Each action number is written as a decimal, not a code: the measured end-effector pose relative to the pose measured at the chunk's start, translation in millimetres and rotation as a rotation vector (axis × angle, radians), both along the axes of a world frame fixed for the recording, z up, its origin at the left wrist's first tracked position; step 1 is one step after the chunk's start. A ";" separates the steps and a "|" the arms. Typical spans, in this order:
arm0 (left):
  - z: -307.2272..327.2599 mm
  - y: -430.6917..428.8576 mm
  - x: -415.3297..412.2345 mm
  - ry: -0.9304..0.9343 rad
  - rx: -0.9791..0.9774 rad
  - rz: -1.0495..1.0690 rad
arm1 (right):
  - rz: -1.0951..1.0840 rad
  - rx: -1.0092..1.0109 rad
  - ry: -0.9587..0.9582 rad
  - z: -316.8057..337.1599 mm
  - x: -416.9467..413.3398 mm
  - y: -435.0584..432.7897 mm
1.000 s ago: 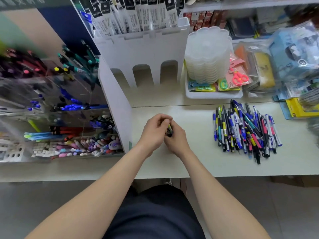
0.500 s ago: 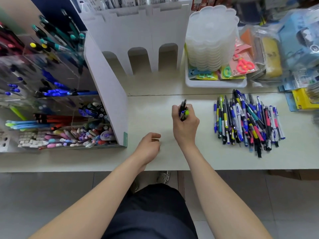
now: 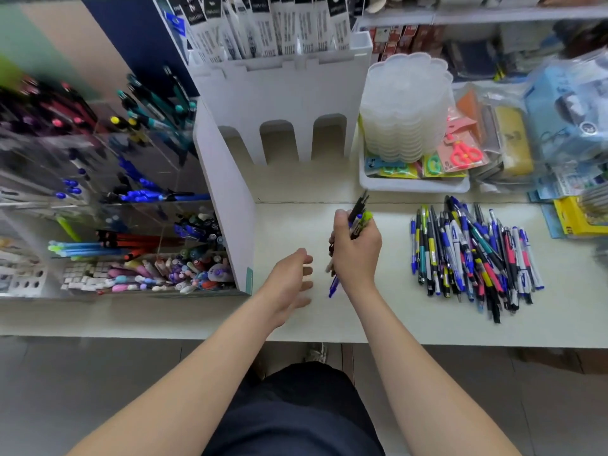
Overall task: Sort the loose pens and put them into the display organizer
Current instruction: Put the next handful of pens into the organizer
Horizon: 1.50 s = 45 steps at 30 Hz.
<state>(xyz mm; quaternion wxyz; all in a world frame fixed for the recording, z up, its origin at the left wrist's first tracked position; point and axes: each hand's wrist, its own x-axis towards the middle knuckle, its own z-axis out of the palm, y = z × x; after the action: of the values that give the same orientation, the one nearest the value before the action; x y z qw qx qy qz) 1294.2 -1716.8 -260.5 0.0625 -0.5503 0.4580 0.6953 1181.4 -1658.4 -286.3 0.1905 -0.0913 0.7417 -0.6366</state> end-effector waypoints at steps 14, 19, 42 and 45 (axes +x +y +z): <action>97.8 -51.7 37.0 0.362 0.212 0.649 | 0.199 -0.468 -0.249 133.6 69.1 -46.1; 122.5 -70.0 52.4 0.452 0.221 0.577 | 0.250 -0.426 -0.180 156.9 101.6 -67.0; 150.0 -130.0 168.2 0.626 -0.174 -0.412 | 0.538 -0.098 -0.400 177.7 162.5 -102.9; 144.6 -131.8 172.2 0.666 -0.171 -0.435 | 0.552 -0.098 -0.410 177.9 164.3 -101.3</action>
<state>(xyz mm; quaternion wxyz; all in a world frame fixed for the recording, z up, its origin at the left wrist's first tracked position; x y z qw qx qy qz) 1466.5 -1848.6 -115.9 0.0102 -0.1886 0.6150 0.7656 1345.8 -1759.7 -108.4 0.4961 -0.1677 0.6037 -0.6011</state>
